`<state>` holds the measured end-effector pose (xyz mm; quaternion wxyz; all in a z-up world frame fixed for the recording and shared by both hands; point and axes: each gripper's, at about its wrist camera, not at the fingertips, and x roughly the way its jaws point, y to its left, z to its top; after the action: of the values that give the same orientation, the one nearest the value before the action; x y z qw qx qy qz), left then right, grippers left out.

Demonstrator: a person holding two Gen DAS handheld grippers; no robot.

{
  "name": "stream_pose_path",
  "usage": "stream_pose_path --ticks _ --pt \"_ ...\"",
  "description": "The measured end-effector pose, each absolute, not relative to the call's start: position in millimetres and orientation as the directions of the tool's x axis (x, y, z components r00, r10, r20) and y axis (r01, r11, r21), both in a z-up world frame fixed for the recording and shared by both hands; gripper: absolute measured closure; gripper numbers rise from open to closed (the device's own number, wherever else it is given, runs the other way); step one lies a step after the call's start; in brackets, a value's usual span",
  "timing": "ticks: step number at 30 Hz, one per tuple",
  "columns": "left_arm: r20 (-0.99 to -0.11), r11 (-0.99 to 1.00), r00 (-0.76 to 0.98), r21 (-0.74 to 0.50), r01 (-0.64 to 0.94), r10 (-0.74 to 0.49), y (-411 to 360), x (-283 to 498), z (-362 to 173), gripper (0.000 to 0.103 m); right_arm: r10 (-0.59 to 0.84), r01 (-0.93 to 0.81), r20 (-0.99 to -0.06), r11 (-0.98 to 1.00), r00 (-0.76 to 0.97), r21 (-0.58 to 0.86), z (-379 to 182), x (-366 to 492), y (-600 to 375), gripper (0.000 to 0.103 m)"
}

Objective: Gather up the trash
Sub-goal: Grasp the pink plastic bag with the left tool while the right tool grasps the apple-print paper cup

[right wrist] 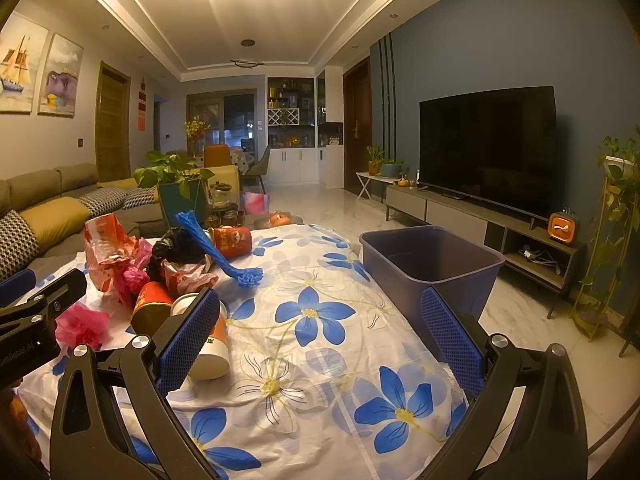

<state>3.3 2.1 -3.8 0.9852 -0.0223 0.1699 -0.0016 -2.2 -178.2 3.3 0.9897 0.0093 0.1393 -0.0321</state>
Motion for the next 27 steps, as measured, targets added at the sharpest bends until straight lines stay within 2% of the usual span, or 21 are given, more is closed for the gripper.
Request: stream_pose_path --ticks 5,17,23,27 --pt "-0.339 0.999 0.940 -0.033 -0.041 0.028 12 4 -16 0.009 -0.035 0.039 -0.271 0.999 0.962 0.010 -3 0 -172 0.005" --pt "-0.370 0.980 0.916 -0.064 -0.189 0.153 77 8 -54 0.019 0.111 -0.103 -0.344 0.994 0.932 0.042 -34 36 -136 0.005" --pt "-0.417 0.973 0.895 -0.089 -0.212 0.156 102 31 -73 0.022 0.168 -0.163 -0.378 0.986 0.910 0.045 -51 57 -118 0.005" --pt "-0.452 0.972 0.881 -0.110 -0.207 0.137 113 47 -85 0.029 0.178 -0.181 -0.389 0.983 0.904 0.030 -61 71 -111 0.005"
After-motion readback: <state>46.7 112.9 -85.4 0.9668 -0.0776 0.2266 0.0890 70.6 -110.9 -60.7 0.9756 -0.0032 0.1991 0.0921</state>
